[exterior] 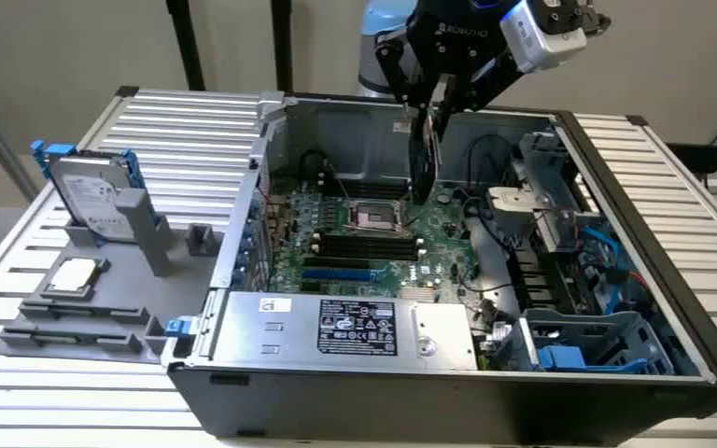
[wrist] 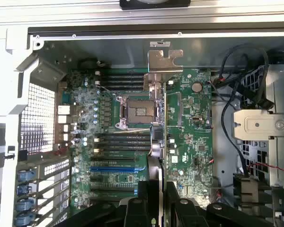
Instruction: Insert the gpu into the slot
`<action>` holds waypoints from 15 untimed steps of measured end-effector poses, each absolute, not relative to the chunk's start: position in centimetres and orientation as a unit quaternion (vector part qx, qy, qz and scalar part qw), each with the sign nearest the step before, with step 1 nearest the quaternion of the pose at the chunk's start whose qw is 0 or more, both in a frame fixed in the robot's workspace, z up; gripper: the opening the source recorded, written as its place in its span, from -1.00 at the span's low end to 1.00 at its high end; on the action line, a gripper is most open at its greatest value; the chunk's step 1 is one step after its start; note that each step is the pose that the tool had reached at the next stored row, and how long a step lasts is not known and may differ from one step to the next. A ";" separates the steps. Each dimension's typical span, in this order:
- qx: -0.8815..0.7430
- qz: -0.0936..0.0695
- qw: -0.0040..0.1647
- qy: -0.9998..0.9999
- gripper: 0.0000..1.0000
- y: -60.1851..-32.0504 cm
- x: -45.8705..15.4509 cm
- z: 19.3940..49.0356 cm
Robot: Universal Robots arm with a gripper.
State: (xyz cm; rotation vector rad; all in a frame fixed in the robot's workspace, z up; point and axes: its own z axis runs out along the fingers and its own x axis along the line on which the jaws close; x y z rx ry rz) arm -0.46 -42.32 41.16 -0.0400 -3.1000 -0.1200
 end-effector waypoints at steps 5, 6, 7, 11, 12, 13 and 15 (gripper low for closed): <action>-0.013 -0.039 0.020 -0.999 -0.48 -42.3 -0.5 41.2; -0.013 -0.039 0.019 -0.999 -0.48 -42.3 -0.5 41.2; -0.013 -0.039 0.019 -0.999 -0.48 -42.3 -0.5 41.2; -0.013 -0.039 0.019 -0.999 -0.48 -42.3 -0.5 41.2; -0.013 -0.039 0.019 -0.999 -0.48 -42.3 -0.5 41.2; -0.013 -0.039 0.020 -0.999 -0.48 -42.3 -0.5 41.2; -0.010 -0.039 0.020 -0.999 -0.48 -42.3 -0.5 41.2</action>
